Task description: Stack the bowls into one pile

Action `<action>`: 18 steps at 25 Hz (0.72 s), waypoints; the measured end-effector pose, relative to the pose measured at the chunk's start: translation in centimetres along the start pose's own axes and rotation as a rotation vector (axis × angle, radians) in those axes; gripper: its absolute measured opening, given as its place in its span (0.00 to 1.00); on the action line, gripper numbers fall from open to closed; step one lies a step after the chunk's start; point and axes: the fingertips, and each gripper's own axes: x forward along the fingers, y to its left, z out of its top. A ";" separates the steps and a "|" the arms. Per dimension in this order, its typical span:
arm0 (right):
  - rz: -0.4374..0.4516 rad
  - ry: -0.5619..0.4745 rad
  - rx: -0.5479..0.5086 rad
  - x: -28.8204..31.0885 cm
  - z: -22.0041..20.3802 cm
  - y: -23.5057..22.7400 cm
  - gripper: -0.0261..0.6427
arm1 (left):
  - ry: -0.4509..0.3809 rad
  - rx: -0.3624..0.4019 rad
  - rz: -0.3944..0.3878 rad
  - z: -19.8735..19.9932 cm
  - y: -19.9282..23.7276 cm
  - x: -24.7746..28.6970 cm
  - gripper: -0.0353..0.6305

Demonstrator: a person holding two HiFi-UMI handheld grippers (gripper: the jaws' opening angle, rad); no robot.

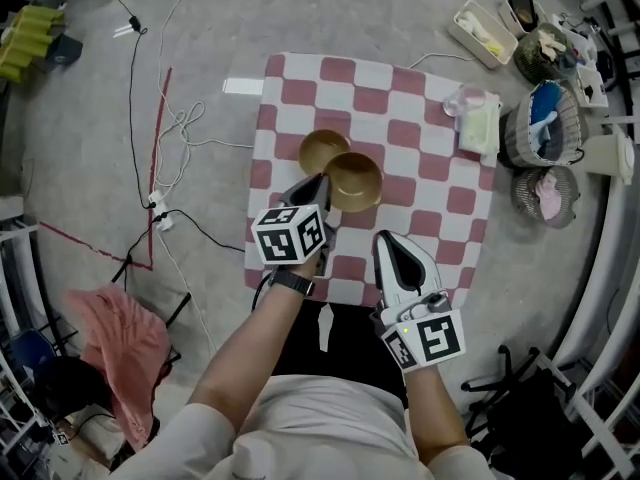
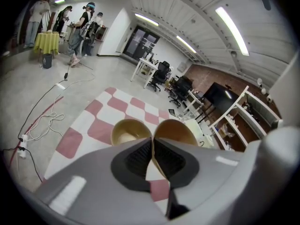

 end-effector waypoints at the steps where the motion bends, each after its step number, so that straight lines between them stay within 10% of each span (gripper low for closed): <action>1: 0.009 0.003 -0.002 0.4 0.1 0.1 0.05 | -0.010 -0.007 0.010 0.6 0.5 0.0 0.08; 18: 0.039 0.068 0.003 3.6 -1.2 -1.8 0.05 | -0.053 -0.109 0.122 2.5 7.6 2.8 0.08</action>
